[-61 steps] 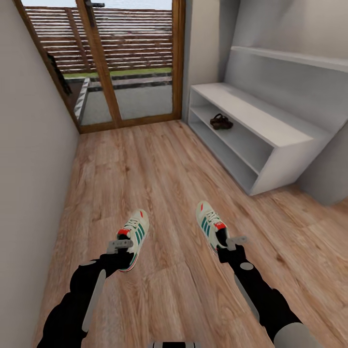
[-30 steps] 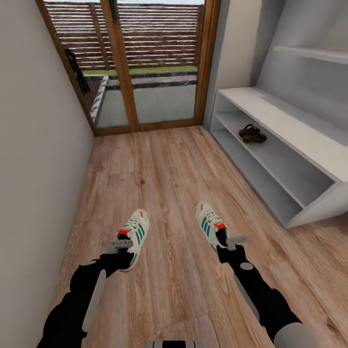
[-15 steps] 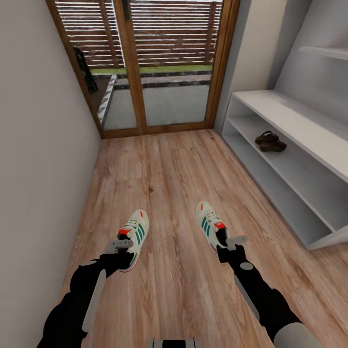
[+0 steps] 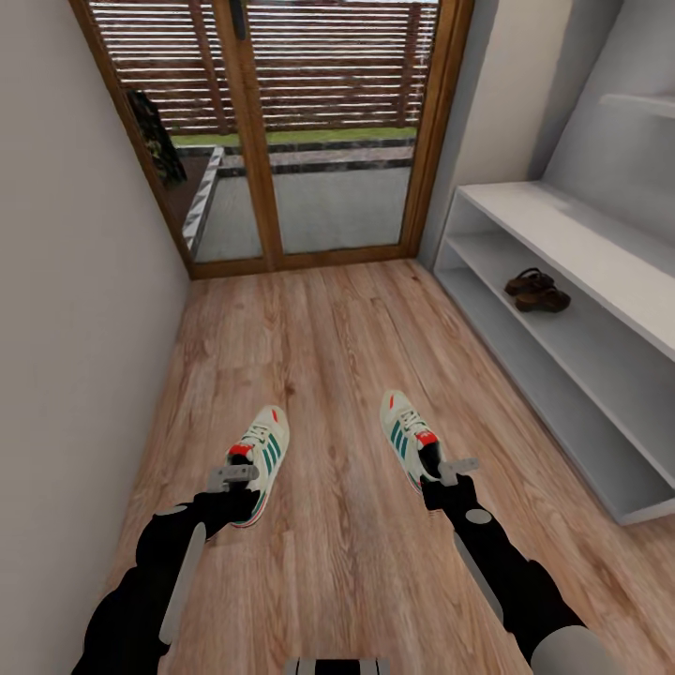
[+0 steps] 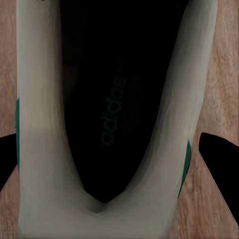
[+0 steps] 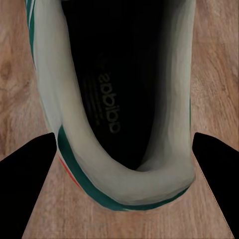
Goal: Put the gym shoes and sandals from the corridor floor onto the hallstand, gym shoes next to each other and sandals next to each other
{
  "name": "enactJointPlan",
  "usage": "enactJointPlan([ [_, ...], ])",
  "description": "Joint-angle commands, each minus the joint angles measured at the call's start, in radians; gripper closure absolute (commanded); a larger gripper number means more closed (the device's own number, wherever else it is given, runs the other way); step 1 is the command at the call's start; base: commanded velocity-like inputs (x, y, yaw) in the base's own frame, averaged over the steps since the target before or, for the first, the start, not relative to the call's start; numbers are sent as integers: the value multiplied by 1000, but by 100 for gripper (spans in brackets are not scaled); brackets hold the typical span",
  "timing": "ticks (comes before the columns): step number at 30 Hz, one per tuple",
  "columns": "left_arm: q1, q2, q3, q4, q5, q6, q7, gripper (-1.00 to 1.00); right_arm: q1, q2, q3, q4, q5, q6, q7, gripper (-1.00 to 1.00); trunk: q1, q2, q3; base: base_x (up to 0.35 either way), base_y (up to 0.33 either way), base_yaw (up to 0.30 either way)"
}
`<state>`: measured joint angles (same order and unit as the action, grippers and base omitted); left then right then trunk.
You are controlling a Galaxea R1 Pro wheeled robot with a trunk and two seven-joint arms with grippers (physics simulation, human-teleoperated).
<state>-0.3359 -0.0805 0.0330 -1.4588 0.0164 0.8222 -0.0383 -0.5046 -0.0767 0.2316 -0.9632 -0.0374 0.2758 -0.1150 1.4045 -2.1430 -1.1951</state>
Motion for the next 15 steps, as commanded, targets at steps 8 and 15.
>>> enactJointPlan([
  [8,0,0,0,0,0,0,0,100,0,0,0,0,1,0,0,100,0,0,0,338,0,0],
  [15,0,0,0,0,0,0,0,100,0,0,0,0,1,0,0,100,0,0,0,338,0,0],
])
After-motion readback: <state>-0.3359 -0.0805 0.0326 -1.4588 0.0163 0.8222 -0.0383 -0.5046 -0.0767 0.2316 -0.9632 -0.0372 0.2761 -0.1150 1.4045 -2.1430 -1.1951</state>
